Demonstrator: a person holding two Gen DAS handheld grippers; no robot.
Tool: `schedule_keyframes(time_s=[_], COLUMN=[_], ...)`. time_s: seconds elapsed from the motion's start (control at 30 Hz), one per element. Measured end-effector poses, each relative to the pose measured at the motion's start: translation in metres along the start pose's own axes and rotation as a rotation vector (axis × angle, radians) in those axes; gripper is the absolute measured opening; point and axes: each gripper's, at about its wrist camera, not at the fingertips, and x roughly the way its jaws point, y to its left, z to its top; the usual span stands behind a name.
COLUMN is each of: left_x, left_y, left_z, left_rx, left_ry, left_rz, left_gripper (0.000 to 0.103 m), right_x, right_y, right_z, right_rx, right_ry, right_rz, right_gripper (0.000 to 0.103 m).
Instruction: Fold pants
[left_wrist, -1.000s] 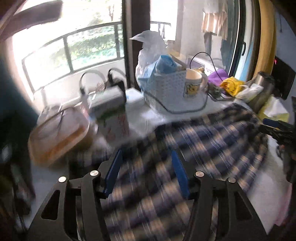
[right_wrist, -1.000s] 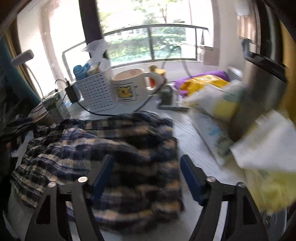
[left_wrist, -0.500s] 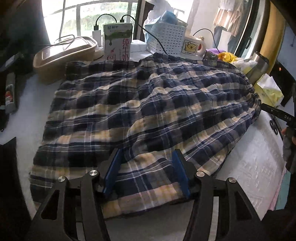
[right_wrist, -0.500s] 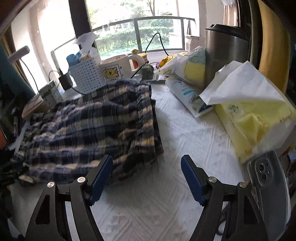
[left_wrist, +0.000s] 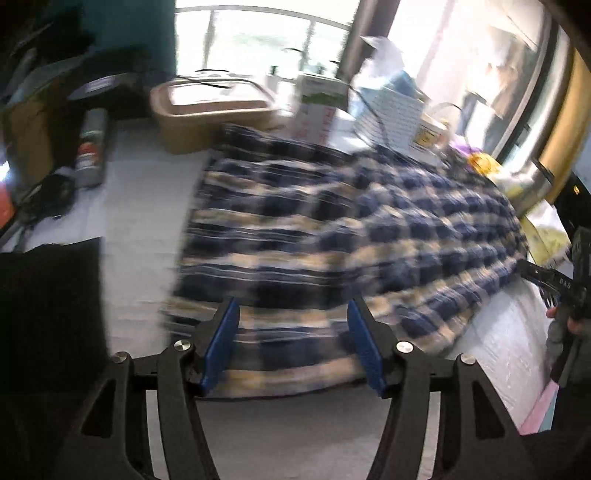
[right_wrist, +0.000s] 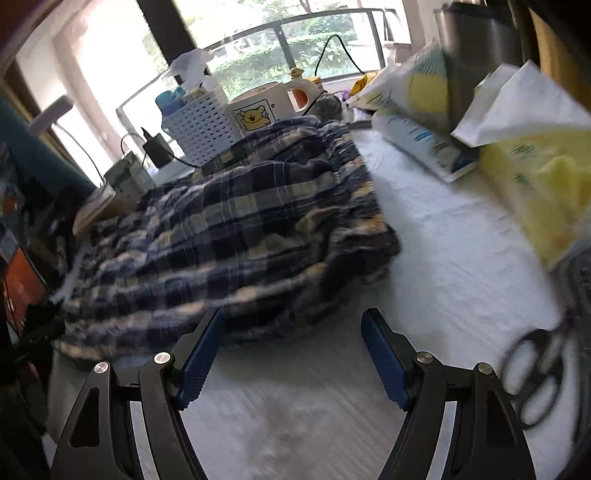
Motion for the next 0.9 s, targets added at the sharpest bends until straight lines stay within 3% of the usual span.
schedule_keyframes(time_s=[0.13,0.27,0.3,0.33,0.4,0.47,0.77,0.9], left_x=[-0.004,-0.002,-0.002,-0.002,-0.004,-0.004,-0.003,0.000], left_y=[0.019,0.030,0.031,0.031,0.031,0.027,0.003,-0.002], left_z=[0.004,0.006,0.007,0.007,0.009,0.010,0.013,0.012], left_rx=[-0.047,-0.083,-0.089,-0.092,-0.093,-0.086,-0.038,-0.026], left_ry=[-0.013,0.001,0.003,0.001,-0.004,-0.008,-0.018,-0.018], left_rz=[0.047,0.077,0.080,0.082,0.080,0.078,0.027,0.018], left_gripper=[0.061,0.061,0.061,0.061,0.061,0.061,0.061,0.061], right_x=[0.010,0.019,0.021,0.022,0.033,0.036,-0.026,-0.047], right_y=[-0.007,-0.021,-0.025,-0.028,-0.038,-0.050,-0.072,-0.050], right_z=[0.014,0.028,0.030,0.033,0.036,0.039,0.073,0.085], right_rx=[0.095,0.226,0.256,0.284,0.338,0.398,0.319,0.219], right_ry=[-0.049,-0.112,-0.129,-0.145,-0.121,-0.115,-0.241,-0.272], right_rz=[0.051,0.116,0.129,0.135,0.104,0.153,0.016,-0.012], right_gripper=[0.089,0.090,0.085,0.059,0.016,0.014,0.012,0.012])
